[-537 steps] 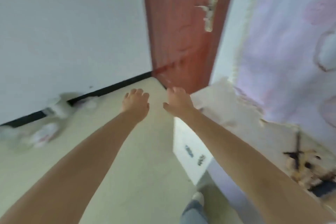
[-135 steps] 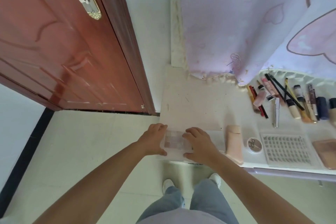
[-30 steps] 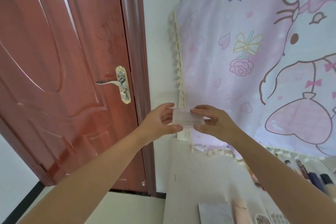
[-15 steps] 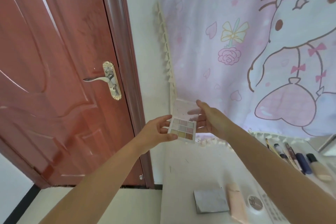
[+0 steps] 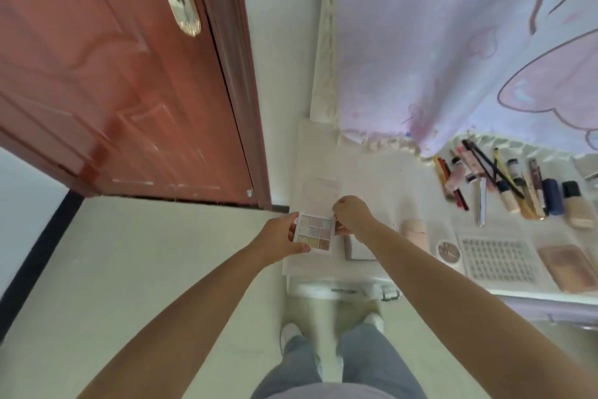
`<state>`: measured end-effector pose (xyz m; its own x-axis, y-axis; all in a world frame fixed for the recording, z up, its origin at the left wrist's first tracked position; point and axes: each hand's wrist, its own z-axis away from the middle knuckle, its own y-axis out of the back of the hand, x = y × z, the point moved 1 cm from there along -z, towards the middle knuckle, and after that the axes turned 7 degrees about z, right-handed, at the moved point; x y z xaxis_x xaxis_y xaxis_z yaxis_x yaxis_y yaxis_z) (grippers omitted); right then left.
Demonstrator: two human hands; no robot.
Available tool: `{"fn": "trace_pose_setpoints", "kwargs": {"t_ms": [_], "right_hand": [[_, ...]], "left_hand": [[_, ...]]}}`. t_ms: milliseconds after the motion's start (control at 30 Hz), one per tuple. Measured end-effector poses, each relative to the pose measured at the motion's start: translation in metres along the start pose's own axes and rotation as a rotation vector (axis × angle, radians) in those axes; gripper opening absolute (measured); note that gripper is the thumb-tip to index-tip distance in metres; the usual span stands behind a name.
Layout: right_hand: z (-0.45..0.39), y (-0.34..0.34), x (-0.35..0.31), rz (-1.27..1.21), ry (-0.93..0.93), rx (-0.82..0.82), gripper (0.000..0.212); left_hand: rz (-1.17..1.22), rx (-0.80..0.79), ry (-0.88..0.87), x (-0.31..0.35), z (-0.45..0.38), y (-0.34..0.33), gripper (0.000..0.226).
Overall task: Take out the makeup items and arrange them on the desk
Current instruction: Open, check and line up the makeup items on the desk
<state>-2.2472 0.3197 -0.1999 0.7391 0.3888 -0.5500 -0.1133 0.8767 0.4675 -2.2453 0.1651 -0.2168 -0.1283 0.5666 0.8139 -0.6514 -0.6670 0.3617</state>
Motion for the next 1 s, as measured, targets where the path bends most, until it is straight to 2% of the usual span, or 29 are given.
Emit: {"fn": "trace_pose_setpoints", "kwargs": {"t_ms": [100,267,433,567,667,767,867,1000], "right_hand": [[-0.013,-0.011,0.016,0.126,-0.069,0.003,0.019],[-0.028,-0.009,0.011,0.316,-0.054,-0.004,0.028],[-0.038,-0.004,0.008,0.462,0.002,-0.05,0.029],[-0.036,0.012,0.017,0.672,0.156,-0.032,0.025],[-0.019,0.032,0.04,0.828,0.342,0.038,0.042],[-0.003,0.045,0.075,1.112,0.524,0.094,0.058],[-0.005,0.049,0.099,1.314,0.458,0.016,0.078],[-0.011,0.049,0.096,1.271,0.475,0.048,0.073]], "left_hand": [[-0.05,0.001,0.03,-0.017,-0.004,-0.018,0.052],[-0.242,0.023,0.069,-0.025,-0.018,-0.03,0.055],[-0.476,0.025,0.099,-0.021,-0.025,-0.032,0.056],[-0.481,0.028,0.108,-0.025,-0.024,-0.03,0.052],[-0.45,0.029,0.11,-0.029,-0.022,-0.031,0.051],[-0.447,0.031,0.109,-0.029,-0.019,-0.03,0.048],[-0.464,0.057,0.095,-0.026,-0.016,-0.029,0.047],[-0.5,0.119,0.043,-0.016,-0.013,-0.024,0.056]]}}
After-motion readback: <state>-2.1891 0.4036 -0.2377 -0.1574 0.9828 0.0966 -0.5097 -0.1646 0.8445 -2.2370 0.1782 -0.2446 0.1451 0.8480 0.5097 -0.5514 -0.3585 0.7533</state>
